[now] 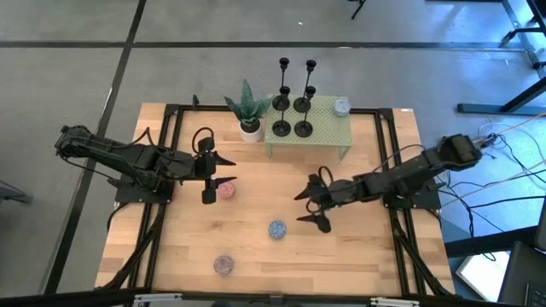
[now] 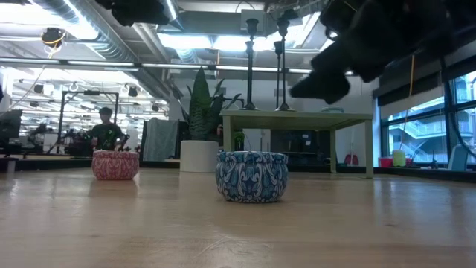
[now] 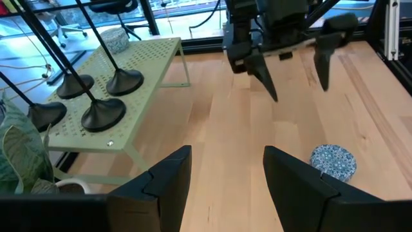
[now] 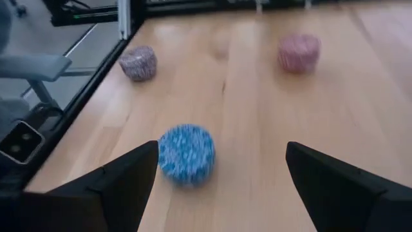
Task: Pick & Place candle stick holders
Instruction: Align the blue scented candle with the other light blue scented candle on the shelf
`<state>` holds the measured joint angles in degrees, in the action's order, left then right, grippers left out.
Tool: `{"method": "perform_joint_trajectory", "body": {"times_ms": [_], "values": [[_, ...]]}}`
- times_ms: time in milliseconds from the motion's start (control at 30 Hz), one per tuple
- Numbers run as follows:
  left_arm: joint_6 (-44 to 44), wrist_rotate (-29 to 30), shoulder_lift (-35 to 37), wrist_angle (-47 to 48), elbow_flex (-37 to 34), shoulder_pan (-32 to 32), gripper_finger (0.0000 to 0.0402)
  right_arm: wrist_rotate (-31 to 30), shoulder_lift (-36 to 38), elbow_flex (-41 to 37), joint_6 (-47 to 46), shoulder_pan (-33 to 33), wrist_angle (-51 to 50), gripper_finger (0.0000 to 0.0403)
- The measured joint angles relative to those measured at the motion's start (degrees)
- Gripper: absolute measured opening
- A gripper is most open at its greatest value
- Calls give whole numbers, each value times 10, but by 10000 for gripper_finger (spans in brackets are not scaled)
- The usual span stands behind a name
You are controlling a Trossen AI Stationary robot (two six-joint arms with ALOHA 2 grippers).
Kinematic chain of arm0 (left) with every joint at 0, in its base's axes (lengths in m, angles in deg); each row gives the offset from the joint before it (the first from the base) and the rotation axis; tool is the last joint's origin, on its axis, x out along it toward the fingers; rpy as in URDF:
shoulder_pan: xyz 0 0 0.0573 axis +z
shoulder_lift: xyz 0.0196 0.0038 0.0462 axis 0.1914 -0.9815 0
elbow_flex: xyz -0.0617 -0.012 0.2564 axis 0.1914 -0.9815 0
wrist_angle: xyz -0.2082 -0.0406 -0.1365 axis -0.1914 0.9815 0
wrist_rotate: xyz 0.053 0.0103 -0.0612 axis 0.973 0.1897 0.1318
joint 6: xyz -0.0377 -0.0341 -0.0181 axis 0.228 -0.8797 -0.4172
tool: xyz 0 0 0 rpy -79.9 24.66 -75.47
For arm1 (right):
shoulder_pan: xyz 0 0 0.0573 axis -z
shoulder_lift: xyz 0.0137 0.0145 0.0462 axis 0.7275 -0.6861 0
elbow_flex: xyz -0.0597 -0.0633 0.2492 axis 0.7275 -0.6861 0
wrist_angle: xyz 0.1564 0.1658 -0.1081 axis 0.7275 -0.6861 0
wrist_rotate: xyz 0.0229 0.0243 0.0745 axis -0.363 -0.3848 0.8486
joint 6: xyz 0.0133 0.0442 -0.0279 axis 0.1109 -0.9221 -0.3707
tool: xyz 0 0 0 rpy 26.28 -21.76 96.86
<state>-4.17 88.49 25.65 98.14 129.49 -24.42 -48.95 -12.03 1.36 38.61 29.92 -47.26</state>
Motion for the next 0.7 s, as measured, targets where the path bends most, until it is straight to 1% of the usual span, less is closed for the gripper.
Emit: {"method": "perform_joint_trajectory", "body": {"times_ms": [100, 333, 433, 633, 700], "values": [[-8, 0, 0, 1, 0, 0, 190, 7, -38, 0, 31, 0, 70, 344], [-13, 0, 0, 7, 0, 0, 190, 17, -127, 3, 27, 0, 166, 344], [-13, 0, 0, 7, 0, 0, 189, 32, -170, 30, 27, 0, 171, 344], [-13, -1, 0, 10, 0, 0, 191, 116, -245, 99, 31, 0, 171, 344], [-13, -1, 0, 14, 0, 0, 190, 125, -254, 107, 32, 0, 170, 344]]}}
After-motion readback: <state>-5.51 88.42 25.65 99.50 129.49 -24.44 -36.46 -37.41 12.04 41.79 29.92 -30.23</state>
